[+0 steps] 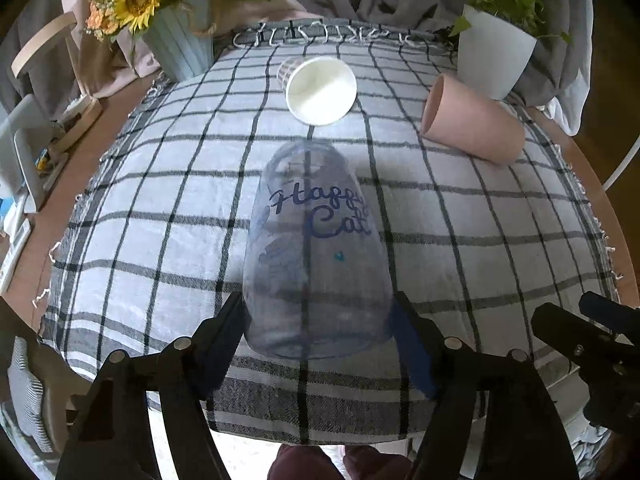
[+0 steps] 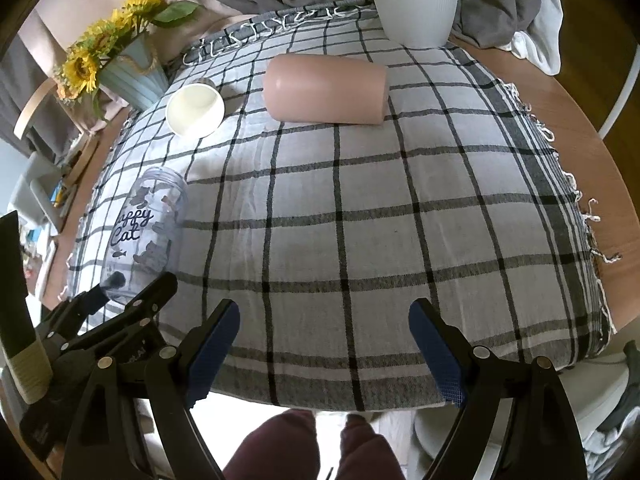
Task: Flip cup upside down
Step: 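Rotate the held jar with the left gripper so its bottom faces up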
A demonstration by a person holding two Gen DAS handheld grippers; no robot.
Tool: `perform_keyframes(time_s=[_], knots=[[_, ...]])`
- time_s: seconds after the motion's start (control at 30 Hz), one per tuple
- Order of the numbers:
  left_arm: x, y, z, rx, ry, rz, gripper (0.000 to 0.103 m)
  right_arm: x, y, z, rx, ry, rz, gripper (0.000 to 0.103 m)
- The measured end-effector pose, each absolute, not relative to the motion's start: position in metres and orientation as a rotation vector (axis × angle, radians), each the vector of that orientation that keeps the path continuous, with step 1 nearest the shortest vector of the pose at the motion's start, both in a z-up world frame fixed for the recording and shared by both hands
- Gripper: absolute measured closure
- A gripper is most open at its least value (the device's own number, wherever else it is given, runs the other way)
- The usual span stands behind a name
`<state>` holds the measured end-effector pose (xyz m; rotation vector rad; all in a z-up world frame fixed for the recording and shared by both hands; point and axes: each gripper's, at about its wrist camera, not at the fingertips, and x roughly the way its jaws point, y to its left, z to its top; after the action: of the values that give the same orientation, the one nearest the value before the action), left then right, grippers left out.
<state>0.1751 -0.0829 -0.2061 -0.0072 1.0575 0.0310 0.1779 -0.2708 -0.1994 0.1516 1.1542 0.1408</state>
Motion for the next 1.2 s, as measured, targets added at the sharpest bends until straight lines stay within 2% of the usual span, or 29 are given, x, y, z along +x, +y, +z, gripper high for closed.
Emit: perform_keyframes(time_s=[0.63,1.2], knots=[[0.213,-0.071,-0.165,-0.018,0.951,-0.012,0.032,0.208,-0.259,-0.165,0.183,1.044,0.162,0.016],[0.245,-0.066,-0.159,-0.02,0.915,-0.03,0.032,0.228,-0.257,-0.16,0.2,1.024,0.129,0.016]])
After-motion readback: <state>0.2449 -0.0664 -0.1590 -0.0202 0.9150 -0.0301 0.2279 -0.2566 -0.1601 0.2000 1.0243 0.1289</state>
